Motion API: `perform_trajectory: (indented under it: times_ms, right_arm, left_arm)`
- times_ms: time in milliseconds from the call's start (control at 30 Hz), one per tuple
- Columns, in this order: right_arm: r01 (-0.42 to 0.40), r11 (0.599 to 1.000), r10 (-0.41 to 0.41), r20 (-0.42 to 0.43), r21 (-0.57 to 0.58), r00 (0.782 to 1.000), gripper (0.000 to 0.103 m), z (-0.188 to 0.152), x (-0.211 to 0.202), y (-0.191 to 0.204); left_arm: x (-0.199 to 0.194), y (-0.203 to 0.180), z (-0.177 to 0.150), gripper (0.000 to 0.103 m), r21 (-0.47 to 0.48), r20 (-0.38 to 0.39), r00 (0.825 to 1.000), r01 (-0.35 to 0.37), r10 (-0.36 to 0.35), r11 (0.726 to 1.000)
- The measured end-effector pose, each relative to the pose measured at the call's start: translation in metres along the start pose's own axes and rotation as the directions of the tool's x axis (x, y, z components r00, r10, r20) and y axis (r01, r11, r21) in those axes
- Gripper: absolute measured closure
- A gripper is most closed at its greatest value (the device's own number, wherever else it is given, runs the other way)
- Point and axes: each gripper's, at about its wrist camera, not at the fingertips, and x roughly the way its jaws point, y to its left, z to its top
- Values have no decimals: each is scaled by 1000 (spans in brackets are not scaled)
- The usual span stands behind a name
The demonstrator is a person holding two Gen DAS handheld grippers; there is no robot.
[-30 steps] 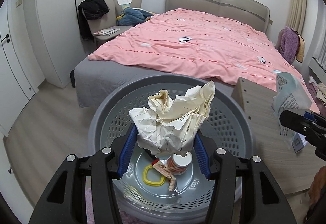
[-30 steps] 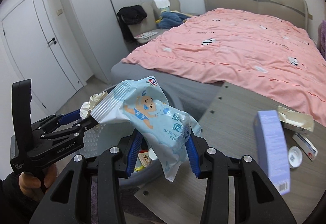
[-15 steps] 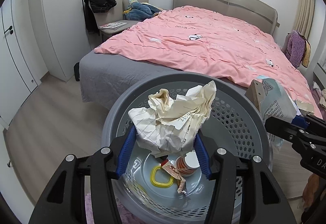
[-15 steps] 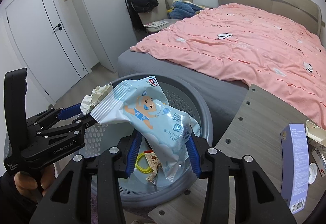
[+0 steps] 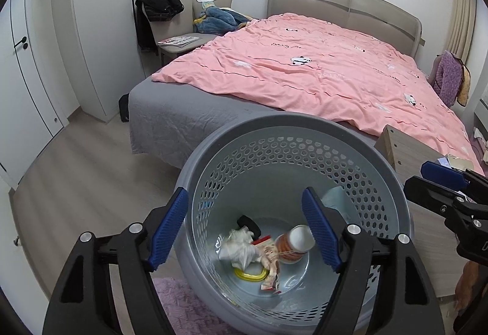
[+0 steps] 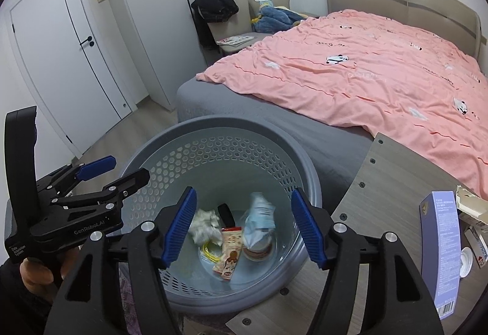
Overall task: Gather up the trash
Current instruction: 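Open both grippers to drop the wipe pack and tissue into the basket, then move both grippers back from the basket toward the table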
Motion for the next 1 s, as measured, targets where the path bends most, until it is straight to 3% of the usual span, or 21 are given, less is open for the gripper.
perform_trajectory:
  times_ms: [1000]
  right_arm:
    - [-5, 1000, 5, 10, 15, 1000, 34, -10, -8, 1]
  left_arm:
    - [-6, 0, -4, 29, -4, 4, 1000, -15, 15, 1000]
